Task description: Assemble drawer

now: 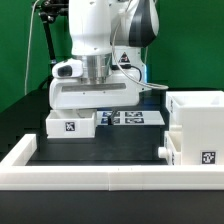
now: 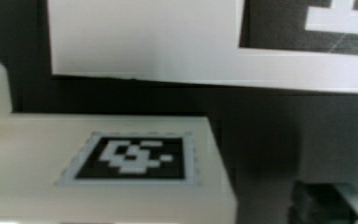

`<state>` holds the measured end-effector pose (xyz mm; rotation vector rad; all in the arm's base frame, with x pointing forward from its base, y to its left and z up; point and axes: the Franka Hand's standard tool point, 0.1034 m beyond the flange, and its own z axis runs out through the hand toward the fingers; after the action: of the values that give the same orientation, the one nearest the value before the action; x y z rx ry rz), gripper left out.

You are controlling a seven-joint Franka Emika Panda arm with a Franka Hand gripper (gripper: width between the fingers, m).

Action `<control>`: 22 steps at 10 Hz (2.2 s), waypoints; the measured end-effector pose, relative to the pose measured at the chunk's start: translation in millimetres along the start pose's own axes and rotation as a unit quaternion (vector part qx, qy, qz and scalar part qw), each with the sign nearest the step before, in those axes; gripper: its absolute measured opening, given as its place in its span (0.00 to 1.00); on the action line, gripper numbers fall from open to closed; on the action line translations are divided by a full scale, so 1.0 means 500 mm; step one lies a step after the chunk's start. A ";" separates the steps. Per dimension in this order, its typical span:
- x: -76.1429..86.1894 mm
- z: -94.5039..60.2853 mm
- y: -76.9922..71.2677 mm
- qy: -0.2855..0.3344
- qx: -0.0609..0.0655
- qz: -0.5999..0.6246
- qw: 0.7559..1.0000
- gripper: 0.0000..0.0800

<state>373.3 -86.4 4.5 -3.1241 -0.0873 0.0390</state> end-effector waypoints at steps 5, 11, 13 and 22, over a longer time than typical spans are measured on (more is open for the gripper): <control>0.000 0.000 0.000 0.000 0.000 -0.001 1.000 0.05; 0.002 -0.002 -0.001 0.000 0.000 -0.002 1.000 0.05; 0.029 -0.046 -0.024 -0.015 0.011 -0.054 0.998 0.05; 0.116 -0.090 -0.023 -0.002 0.004 -0.381 0.924 0.05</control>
Offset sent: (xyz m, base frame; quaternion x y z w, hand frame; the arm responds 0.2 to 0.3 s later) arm 0.0000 0.0000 0.0000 0.0000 0.0000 0.0000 1.0000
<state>431.5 -72.5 48.4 -2.8396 -1.2657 0.0332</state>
